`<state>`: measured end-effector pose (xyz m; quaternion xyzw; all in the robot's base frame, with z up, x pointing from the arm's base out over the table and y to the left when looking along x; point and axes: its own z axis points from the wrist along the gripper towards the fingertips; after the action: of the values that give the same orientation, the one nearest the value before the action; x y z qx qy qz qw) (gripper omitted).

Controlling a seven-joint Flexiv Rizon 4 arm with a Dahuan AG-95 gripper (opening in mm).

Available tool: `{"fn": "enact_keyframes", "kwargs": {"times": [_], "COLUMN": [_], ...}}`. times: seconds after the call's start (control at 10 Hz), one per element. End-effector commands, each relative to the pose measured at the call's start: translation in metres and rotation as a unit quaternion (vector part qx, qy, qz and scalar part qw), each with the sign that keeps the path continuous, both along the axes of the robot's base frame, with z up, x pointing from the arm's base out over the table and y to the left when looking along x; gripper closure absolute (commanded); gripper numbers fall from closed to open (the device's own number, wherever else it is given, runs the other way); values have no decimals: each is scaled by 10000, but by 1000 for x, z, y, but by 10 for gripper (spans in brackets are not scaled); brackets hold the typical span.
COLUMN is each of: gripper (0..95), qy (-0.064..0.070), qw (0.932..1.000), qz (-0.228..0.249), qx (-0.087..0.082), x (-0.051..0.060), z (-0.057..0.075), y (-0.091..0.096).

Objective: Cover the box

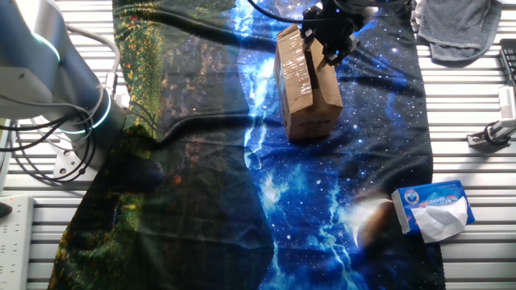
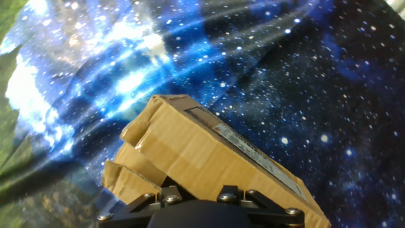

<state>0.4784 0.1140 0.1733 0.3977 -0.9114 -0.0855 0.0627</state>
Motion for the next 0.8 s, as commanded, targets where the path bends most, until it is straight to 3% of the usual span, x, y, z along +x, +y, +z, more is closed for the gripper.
{"fn": "enact_keyframes", "kwargs": {"times": [0.1,0.5,0.8], "gripper": [570,570,570], "qy": [-44,-137,-199], "qw": [9996,9988,9985], "qz": [255,449,505], "qx": [59,100,61], "x": [-2,-13,-14], "z": [1,-3,-4], "y": [1,2,2]}}
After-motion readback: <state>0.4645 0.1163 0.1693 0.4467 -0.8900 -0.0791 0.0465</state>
